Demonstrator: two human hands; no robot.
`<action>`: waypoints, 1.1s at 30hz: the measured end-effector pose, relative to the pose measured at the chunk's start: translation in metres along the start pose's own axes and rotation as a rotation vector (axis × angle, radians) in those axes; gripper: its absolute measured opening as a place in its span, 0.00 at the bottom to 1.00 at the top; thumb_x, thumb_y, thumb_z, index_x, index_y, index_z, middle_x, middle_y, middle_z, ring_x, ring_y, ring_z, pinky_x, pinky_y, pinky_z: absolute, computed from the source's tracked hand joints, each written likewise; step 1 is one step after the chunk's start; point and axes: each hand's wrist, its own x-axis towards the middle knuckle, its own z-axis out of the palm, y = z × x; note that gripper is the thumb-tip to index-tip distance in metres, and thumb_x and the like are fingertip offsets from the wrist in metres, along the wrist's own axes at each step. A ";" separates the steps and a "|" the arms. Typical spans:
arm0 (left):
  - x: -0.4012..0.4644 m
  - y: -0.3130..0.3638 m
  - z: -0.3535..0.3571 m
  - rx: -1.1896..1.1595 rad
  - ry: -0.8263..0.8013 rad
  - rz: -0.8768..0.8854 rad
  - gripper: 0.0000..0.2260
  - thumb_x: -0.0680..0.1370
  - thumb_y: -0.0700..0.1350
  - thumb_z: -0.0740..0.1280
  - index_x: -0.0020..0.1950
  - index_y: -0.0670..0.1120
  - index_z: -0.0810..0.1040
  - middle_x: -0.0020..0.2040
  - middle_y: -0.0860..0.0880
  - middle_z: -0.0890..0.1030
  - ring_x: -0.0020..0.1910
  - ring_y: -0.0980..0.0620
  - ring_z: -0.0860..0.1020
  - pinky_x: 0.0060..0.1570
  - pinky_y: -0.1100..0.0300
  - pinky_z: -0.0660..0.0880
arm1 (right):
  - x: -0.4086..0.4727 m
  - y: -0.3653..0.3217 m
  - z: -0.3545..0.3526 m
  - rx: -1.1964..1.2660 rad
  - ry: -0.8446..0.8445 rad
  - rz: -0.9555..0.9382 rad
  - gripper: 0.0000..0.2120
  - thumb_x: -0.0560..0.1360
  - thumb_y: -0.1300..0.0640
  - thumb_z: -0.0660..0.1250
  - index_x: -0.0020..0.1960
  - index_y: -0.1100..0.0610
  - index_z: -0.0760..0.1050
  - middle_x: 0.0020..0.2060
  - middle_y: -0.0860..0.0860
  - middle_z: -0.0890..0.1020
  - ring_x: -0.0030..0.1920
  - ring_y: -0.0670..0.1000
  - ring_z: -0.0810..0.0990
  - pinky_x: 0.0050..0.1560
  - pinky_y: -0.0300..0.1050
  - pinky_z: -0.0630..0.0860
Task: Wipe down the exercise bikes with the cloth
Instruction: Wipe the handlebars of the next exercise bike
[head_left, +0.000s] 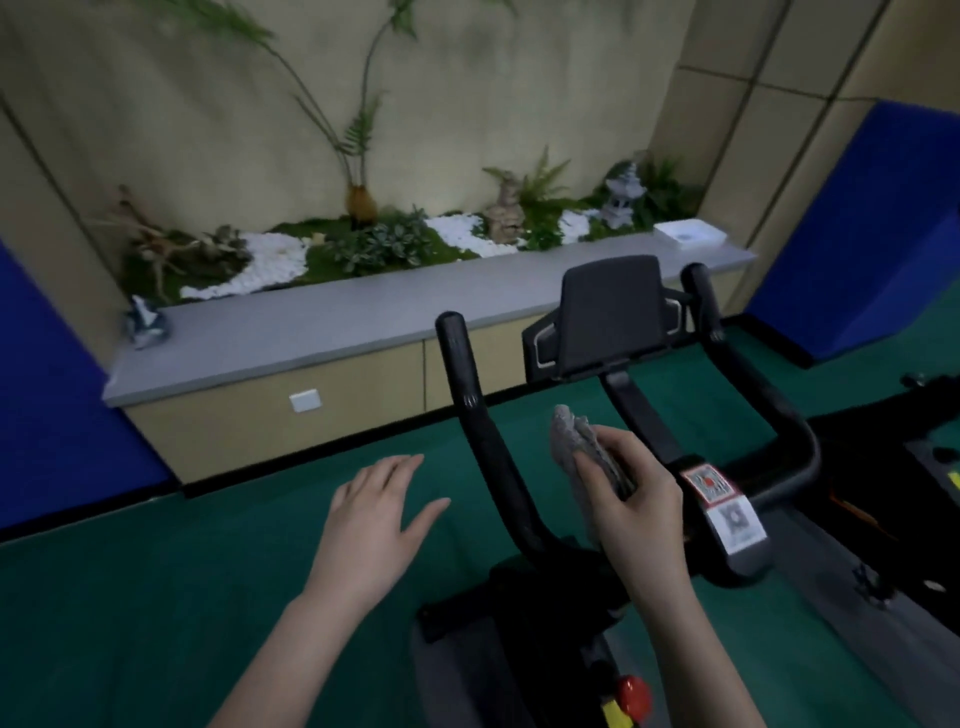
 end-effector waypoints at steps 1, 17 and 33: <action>0.000 0.003 0.000 0.000 0.011 -0.013 0.30 0.77 0.64 0.53 0.75 0.52 0.60 0.72 0.56 0.65 0.70 0.55 0.63 0.69 0.59 0.57 | 0.005 0.002 0.001 0.000 -0.017 -0.013 0.08 0.75 0.62 0.68 0.51 0.51 0.80 0.45 0.42 0.83 0.48 0.41 0.80 0.48 0.41 0.77; 0.096 0.005 -0.018 -0.317 0.115 -0.065 0.26 0.79 0.59 0.59 0.75 0.51 0.61 0.71 0.54 0.67 0.70 0.55 0.64 0.70 0.57 0.61 | 0.123 -0.053 0.096 -0.170 -0.124 -0.453 0.13 0.75 0.67 0.66 0.57 0.58 0.80 0.50 0.51 0.80 0.52 0.49 0.77 0.54 0.29 0.69; 0.143 0.004 0.004 -1.112 0.090 -0.127 0.22 0.72 0.39 0.73 0.61 0.58 0.72 0.50 0.55 0.81 0.49 0.58 0.79 0.52 0.58 0.76 | 0.157 -0.047 0.136 -0.110 -0.288 0.002 0.11 0.79 0.61 0.60 0.56 0.52 0.78 0.46 0.44 0.82 0.46 0.43 0.79 0.46 0.32 0.73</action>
